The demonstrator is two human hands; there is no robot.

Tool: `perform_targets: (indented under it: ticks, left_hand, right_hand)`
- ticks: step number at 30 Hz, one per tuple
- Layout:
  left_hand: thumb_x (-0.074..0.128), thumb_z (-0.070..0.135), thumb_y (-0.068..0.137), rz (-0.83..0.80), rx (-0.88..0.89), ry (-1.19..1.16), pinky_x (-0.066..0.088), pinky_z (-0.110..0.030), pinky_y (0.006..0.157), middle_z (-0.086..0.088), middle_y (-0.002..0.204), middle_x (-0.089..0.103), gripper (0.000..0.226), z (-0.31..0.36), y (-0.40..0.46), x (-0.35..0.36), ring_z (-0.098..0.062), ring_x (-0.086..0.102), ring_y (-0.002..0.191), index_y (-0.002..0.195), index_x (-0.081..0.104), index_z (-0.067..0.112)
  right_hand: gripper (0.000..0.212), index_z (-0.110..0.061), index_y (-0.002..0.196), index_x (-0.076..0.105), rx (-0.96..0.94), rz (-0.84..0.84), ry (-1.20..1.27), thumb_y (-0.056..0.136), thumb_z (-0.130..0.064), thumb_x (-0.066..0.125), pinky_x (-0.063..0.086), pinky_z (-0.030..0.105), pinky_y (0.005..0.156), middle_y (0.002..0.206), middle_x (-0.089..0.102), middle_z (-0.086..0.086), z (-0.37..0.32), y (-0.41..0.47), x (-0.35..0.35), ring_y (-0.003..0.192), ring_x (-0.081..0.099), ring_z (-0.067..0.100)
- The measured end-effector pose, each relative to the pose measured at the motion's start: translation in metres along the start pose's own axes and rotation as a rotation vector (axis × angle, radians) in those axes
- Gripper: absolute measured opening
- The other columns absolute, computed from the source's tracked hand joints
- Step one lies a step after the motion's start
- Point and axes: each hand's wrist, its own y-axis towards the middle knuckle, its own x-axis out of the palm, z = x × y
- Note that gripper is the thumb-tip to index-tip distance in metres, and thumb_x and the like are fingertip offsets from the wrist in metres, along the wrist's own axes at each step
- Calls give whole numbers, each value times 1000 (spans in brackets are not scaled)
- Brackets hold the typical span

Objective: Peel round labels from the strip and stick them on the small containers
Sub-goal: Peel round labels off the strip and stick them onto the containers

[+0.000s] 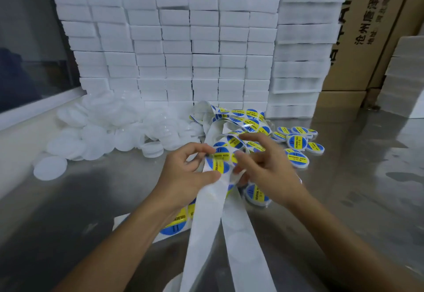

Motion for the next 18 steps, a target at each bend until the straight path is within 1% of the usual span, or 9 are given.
perform_targets:
  ticks: [3,6,7,9,10,12,14,16,18]
  left_hand:
    - [76,-17,66,-77,70,-108,54,-19,73,17,110,70,47,3,-2,3,0,60,114,87,72,24]
    - [76,-16,63,-128,109,-145,54,-24,77,15,117,67,51,4,-2,4,-3,58,120,92,71,25]
    - [74,-20,66,-142,113,-144,54,-26,80,12,121,66,51,3,-2,5,-6,56,123,95,69,22]
    - [68,-25,70,-163,123,-126,55,-25,79,14,121,65,49,0,-3,6,-10,56,124,98,65,15]
    - [67,-25,71,-167,130,-100,54,-21,75,20,115,67,48,0,-3,6,-6,57,121,99,64,14]
    - [69,-22,71,-160,136,-24,51,-14,69,36,100,66,48,0,-3,6,7,59,111,98,63,17]
    - [70,-21,71,-144,141,33,53,-14,67,39,93,65,49,1,-2,5,11,63,100,99,63,18]
    - [69,-23,71,-141,146,57,56,-18,70,39,92,65,49,1,-2,5,11,65,93,101,62,15]
    - [68,-25,70,-133,141,39,56,-20,72,38,102,62,50,1,-3,7,11,64,93,101,62,13]
  right_hand:
    - [24,-20,116,55,73,-105,134,94,-22,63,49,21,47,54,64,2,-8,-5,17,47,61,13]
    - [27,-10,115,62,177,-93,329,90,-18,67,53,24,54,69,71,3,-11,-4,17,59,66,15]
    - [29,-9,114,65,191,-95,376,86,-15,69,56,26,60,81,74,4,-10,-3,16,69,69,17]
    - [41,-14,117,68,189,-92,411,77,-15,75,57,37,83,108,74,6,-7,-2,14,96,71,24]
    - [50,-17,122,67,185,-97,452,73,-17,76,53,43,93,116,71,7,-5,-1,12,105,68,27]
    - [58,-19,129,62,169,-129,569,72,-16,75,48,45,102,125,68,8,-5,1,7,114,64,30]
    - [57,-18,129,62,148,-148,658,74,-11,74,49,45,102,129,65,4,-7,2,2,116,64,28]
    - [59,-22,127,63,139,-139,606,73,-6,76,55,40,90,129,65,0,-7,2,3,108,67,21]
    - [54,-17,124,64,137,-119,528,76,6,73,56,32,77,126,66,1,-5,1,7,96,70,20]
